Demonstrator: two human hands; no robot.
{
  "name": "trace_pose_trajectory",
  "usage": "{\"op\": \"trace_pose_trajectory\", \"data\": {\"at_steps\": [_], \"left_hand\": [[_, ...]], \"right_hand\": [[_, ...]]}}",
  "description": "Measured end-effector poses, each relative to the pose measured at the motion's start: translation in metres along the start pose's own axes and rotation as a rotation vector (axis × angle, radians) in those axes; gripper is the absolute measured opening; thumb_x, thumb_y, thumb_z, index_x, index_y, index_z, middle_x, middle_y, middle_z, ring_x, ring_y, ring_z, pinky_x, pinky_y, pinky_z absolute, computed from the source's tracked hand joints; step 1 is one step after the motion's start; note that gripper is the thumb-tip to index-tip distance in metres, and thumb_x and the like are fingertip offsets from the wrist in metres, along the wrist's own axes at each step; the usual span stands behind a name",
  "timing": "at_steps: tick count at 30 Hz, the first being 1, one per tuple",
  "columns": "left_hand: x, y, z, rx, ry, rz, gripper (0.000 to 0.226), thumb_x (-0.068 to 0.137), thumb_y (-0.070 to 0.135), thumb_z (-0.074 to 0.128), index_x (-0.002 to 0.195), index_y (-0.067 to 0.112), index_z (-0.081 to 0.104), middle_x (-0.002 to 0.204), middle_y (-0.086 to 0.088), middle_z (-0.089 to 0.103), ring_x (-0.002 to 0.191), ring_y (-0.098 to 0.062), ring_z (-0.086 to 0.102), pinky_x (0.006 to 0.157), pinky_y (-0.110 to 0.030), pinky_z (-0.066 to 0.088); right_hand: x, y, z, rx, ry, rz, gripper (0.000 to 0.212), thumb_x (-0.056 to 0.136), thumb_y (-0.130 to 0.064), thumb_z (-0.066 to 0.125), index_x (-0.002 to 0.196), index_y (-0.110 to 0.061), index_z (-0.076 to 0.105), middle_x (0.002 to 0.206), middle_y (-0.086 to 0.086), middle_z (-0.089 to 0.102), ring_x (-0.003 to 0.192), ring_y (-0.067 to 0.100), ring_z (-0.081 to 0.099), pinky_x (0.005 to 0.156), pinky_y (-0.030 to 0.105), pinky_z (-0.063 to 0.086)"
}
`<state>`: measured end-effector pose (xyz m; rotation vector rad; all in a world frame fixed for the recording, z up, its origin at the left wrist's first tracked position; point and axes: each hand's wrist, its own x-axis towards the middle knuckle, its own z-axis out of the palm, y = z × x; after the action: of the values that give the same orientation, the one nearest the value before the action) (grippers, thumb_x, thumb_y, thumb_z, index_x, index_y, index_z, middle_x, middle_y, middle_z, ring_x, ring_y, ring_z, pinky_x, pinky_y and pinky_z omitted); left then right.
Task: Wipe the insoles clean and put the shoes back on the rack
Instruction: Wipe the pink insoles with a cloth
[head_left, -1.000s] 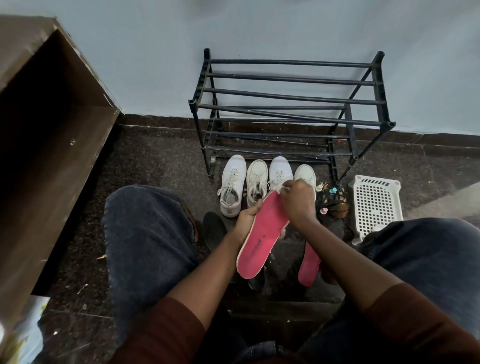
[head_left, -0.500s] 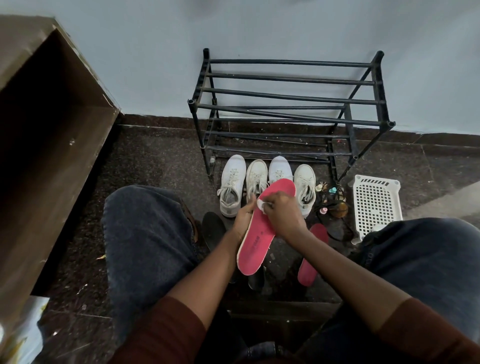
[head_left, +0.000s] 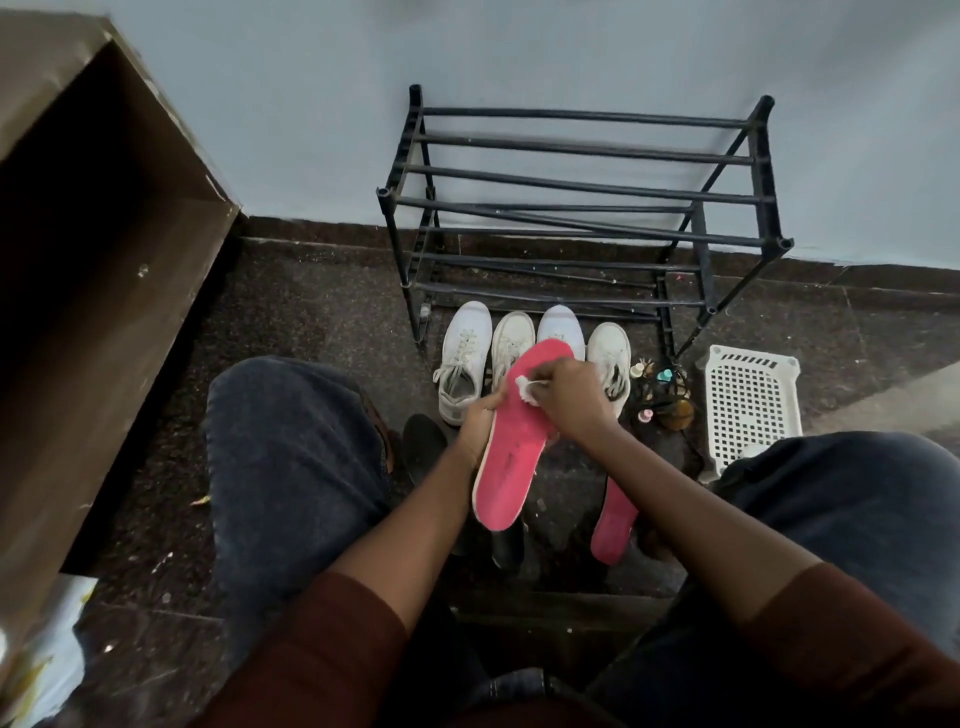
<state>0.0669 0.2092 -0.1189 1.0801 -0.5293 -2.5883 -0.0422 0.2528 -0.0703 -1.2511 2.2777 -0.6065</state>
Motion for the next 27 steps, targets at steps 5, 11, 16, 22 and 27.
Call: {"op": "trace_pose_trajectory", "data": {"at_steps": [5,11,16,22,27], "left_hand": [[0.003,0.001,0.0,0.077,0.075,0.022,0.053,0.102,0.032,0.024,0.087,0.01,0.069,0.065,-0.006,0.069,0.056,-0.018,0.066,0.054,-0.024,0.055],[-0.002,0.0,0.004,0.058,-0.075,-0.06,0.057,0.099,0.046,0.024,0.117,0.001,0.053,0.089,-0.016,0.066,0.061,-0.027,0.064,0.057,-0.028,0.055],[0.002,0.002,0.009,0.061,-0.027,-0.004,0.059,0.1,0.045,0.024,0.132,0.001,0.046,0.105,-0.018,0.062,0.085,-0.03,0.062,0.082,-0.042,0.049],[0.008,0.006,0.004,0.047,0.065,0.098,0.054,0.102,0.044,0.019,0.107,0.005,0.057,0.093,-0.014,0.067,0.082,-0.026,0.065,0.077,-0.037,0.052],[0.006,0.002,0.002,0.027,0.081,0.078,0.05,0.103,0.039,0.019,0.104,0.008,0.058,0.08,-0.01,0.073,0.067,-0.022,0.07,0.061,-0.03,0.058]], "right_hand": [[-0.014,0.0,0.009,-0.033,-0.011,-0.082,0.018,0.085,-0.005,0.057,0.096,-0.002,0.071,0.086,0.014,0.068,0.073,0.026,0.064,0.053,0.005,0.042],[0.021,0.018,-0.014,0.057,0.2,0.149,0.022,0.083,-0.002,0.052,0.096,0.004,0.069,0.091,0.024,0.068,0.077,0.031,0.063,0.065,0.032,0.049],[0.02,0.02,-0.013,0.101,0.157,0.168,0.022,0.087,-0.008,0.055,0.102,-0.001,0.069,0.096,0.018,0.069,0.068,0.019,0.063,0.056,0.015,0.043],[-0.022,0.006,0.006,0.077,-0.096,0.017,0.012,0.082,-0.008,0.059,0.078,-0.005,0.069,0.071,0.004,0.065,0.064,0.017,0.058,0.056,0.022,0.045],[-0.013,0.016,0.001,0.134,-0.121,0.088,0.014,0.08,-0.005,0.057,0.082,-0.008,0.071,0.076,0.002,0.068,0.066,0.014,0.058,0.047,0.009,0.036]]}}
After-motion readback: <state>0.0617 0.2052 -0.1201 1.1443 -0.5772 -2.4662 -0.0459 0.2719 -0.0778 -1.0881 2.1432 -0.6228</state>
